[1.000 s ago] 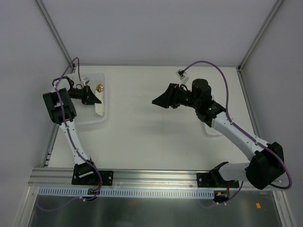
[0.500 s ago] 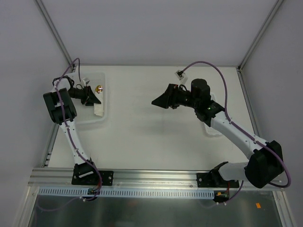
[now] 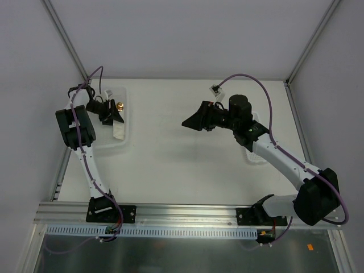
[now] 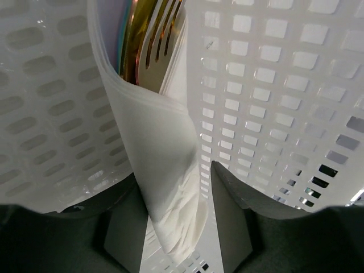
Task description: Place the utensils on the paper napkin and roll it up
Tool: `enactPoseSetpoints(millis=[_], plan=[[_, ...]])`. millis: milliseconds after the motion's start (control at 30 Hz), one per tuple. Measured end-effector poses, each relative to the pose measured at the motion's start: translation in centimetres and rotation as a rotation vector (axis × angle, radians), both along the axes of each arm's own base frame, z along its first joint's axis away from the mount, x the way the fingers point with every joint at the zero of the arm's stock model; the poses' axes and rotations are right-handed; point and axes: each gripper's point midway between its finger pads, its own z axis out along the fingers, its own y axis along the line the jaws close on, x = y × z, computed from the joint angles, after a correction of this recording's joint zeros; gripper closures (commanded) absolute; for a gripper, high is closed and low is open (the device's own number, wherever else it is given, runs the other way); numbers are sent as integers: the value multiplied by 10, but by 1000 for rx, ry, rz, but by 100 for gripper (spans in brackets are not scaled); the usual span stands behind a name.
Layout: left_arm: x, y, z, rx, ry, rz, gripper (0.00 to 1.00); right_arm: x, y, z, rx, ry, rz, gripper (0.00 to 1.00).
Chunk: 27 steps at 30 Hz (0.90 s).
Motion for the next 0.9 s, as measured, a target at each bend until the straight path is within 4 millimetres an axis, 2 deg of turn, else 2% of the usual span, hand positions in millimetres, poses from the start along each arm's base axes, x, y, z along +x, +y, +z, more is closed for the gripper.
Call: enactPoseSetpoints(millis=[433, 667, 800, 833, 900], plan=[[13, 29, -1, 292, -60, -8, 45, 0, 0, 0, 0, 1, 0, 34], [19, 38, 6, 389, -100, -25, 44, 0, 0, 0, 2, 3, 0, 33], [23, 41, 24, 437, -148, -33, 36, 0, 0, 0, 1, 3, 1, 29], [25, 42, 32, 454, -169, -35, 26, 0, 0, 0, 1, 2, 0, 26], [27, 45, 50, 489, -210, -31, 17, 0, -1, -1, -4, -2, 0, 24]])
